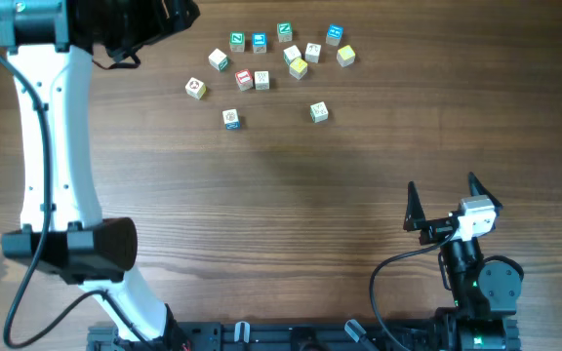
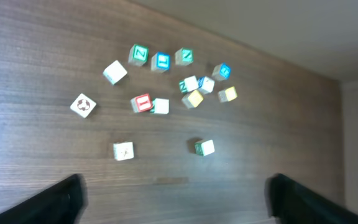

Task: Form a tower
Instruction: 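Move the left gripper over the white block with red shell picture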

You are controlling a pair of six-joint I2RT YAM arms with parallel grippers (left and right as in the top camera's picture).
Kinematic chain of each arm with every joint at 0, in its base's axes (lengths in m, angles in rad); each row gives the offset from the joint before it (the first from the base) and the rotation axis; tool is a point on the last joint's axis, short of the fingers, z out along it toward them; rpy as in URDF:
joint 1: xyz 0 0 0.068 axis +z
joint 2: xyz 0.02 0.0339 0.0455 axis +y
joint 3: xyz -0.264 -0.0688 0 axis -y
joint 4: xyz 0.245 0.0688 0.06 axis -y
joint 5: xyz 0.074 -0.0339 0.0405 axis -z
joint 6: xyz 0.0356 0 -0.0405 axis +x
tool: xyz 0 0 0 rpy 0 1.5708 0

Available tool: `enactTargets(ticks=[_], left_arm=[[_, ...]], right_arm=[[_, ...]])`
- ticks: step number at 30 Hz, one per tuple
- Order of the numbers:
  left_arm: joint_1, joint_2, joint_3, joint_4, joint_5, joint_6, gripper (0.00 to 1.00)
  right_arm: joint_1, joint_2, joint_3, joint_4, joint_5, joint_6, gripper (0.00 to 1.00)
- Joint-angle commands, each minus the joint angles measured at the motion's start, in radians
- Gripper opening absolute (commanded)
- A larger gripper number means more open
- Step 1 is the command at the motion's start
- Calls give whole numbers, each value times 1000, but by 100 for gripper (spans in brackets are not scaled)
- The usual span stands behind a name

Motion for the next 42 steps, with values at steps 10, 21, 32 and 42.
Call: enactTargets(ticks=[10,21,32,42], left_arm=[[-69,111,-121,-144,-94,11,4],[-201,111,-472,82,-265,-94,4],[-299,113,-805,451,-337,-161,5],[-297,136,-909,679,-495,-161,9]], right_arm=[[-4,-8,-1,5,-12,14,100],[-4,-8,-1,5,-12,14,100],[-4,-8,-1,5,-12,14,100],[-4,-8,-1,5,-12,14,100]])
